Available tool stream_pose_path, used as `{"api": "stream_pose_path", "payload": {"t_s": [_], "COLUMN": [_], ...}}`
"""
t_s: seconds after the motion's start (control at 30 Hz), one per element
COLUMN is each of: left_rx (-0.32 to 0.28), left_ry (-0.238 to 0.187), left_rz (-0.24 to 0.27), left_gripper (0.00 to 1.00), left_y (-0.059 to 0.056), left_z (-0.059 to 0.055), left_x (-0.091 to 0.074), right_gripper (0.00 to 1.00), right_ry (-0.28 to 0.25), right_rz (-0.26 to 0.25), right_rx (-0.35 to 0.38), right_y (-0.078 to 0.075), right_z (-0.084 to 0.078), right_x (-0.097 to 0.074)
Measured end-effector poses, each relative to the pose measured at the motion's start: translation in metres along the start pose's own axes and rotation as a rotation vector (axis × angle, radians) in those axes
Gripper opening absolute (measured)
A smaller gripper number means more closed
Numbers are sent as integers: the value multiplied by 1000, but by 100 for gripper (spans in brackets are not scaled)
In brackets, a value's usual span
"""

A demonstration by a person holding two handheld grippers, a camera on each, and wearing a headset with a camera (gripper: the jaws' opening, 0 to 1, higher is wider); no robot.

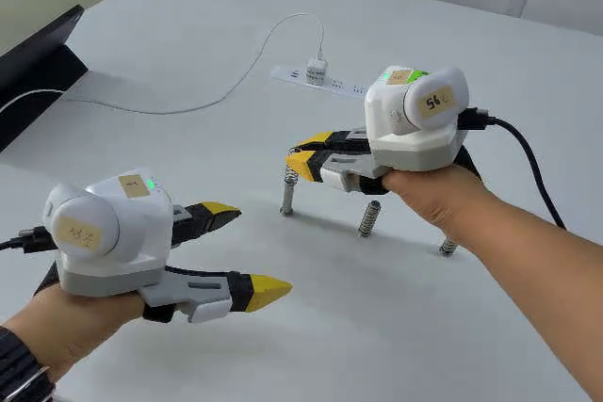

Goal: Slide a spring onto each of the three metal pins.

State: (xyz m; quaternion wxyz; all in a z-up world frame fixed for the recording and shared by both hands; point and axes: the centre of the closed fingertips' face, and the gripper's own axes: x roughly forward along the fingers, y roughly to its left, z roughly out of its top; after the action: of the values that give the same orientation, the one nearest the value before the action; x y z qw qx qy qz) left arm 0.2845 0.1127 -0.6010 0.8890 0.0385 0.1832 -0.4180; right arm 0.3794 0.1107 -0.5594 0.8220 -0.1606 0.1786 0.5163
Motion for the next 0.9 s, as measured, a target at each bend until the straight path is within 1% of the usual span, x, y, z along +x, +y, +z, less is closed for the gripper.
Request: {"api": "stream_pose_path", "payload": {"t_s": [0.3, 0.47, 0.9], "left_rx": [-5, -9, -19], "left_ry": [1, 3, 6], "left_rz": [2, 5, 6], "left_gripper": [68, 67, 67], "left_y": [0, 2, 3], "left_z": [-2, -4, -7], "left_x": [0, -1, 1], "right_gripper": [12, 12, 12], "right_ry": [19, 32, 69], "right_rz": [6, 8, 12], "right_rx": [2, 9, 16], "right_y": [3, 4, 6], "right_z": [-7, -14, -31], "right_x": [6, 10, 19]}}
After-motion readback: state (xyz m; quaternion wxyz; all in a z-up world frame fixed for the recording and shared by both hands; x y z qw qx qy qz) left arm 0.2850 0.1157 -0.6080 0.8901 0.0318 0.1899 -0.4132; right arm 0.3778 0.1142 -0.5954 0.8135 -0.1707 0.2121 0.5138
